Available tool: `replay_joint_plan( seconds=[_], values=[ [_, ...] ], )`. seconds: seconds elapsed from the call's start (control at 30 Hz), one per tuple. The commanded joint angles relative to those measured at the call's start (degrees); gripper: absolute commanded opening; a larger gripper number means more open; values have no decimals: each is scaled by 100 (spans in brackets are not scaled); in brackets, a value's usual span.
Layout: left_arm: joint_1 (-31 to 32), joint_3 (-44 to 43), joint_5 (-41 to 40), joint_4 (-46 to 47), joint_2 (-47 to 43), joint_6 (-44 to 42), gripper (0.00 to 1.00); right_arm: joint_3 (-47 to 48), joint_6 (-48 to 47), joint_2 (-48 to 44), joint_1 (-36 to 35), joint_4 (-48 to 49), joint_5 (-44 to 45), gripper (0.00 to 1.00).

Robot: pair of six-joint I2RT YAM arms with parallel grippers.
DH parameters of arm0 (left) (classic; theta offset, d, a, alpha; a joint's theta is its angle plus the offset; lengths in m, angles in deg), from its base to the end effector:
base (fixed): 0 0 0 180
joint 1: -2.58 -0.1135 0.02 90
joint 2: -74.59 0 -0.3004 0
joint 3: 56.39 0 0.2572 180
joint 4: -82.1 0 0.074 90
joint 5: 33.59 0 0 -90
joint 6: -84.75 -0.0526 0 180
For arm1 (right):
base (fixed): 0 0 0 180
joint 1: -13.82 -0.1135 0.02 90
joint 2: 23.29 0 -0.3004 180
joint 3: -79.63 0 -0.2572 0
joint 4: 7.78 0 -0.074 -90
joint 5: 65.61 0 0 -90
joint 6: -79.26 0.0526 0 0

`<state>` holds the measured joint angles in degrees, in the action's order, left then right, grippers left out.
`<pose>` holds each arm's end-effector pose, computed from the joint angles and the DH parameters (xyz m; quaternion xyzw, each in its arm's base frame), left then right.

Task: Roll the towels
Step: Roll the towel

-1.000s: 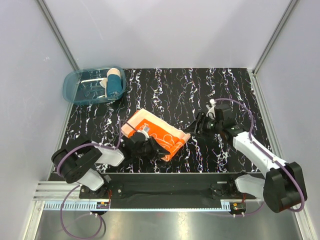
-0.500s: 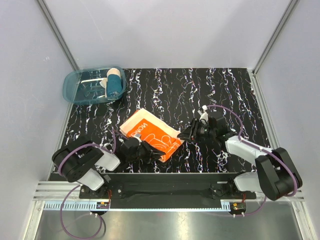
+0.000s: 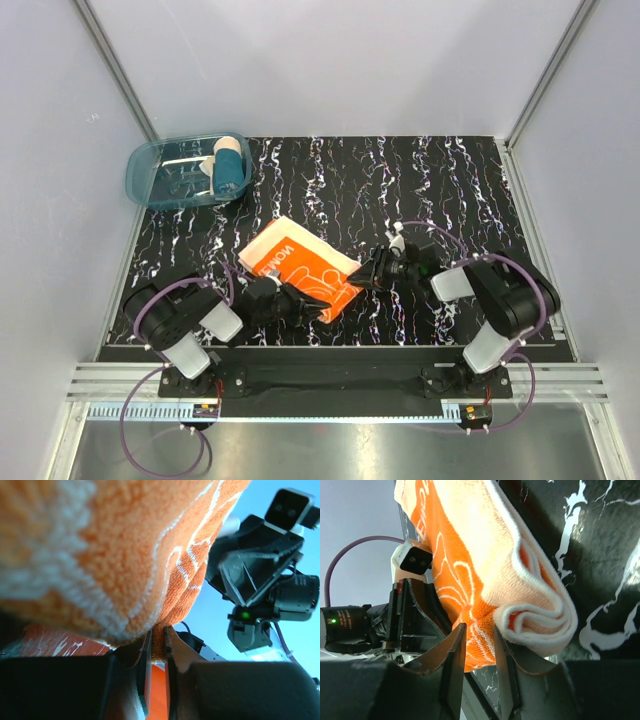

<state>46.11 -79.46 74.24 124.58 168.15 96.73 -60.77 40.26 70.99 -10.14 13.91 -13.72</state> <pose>0.1586 -0.1729 0.1126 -0.3438 0.7780 -0.5253 0.0240 0.2499 0.1466 0.1404 0.0427 0.8440 0.5022 0.1834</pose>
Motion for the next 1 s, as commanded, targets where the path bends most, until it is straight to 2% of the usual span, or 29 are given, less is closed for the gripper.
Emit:
replay_joint_plan(
  seconds=[0.0, 0.17, 0.23, 0.27, 0.3, 0.37, 0.47, 0.67, 0.73, 0.8, 0.9, 0.97],
  values=[
    [-64, 115, -86, 152, 57, 25, 0, -36, 94, 554, -55, 990, -39, 36],
    [-64, 141, -60, -32, -74, -186, 8, -53, 234, 1083, -47, 1404, 84, 32],
    [-64, 10, 1, -584, -250, -650, 16, 8, 200, 1137, -47, 1256, 154, 31],
    [-64, -139, 54, -952, -511, -905, 30, 78, 130, 1128, -47, 994, 207, 31],
    [-64, -488, -15, -1939, -679, -1386, 37, 105, 94, 1110, -64, 904, 259, 31],
    [-37, -754, -217, -2850, -1277, -1767, 47, 157, 77, 1128, -73, 781, 313, 31],
    [-37, -1308, -700, -4684, -1989, -2539, 56, 245, 76, 1224, -82, 597, 356, 31],
    [146, -2652, -1833, -6798, -2544, -3937, 62, 421, -38, 1224, -170, 157, 515, 31],
    [514, -3152, -2746, -7659, -2492, -4710, 63, 474, -64, 1242, -205, 95, 559, 31],
    [901, -3830, -3570, -8064, -2387, -5656, 64, 492, -64, 1259, -223, 33, 568, 31],
    [1578, -4472, -4215, -8242, -2044, -6644, 64, 527, -82, 1295, -231, -20, 585, 30],
    [1922, -4770, -4331, -8181, -1728, -7075, 62, 544, -82, 1312, -240, -29, 585, 31]
  ],
)
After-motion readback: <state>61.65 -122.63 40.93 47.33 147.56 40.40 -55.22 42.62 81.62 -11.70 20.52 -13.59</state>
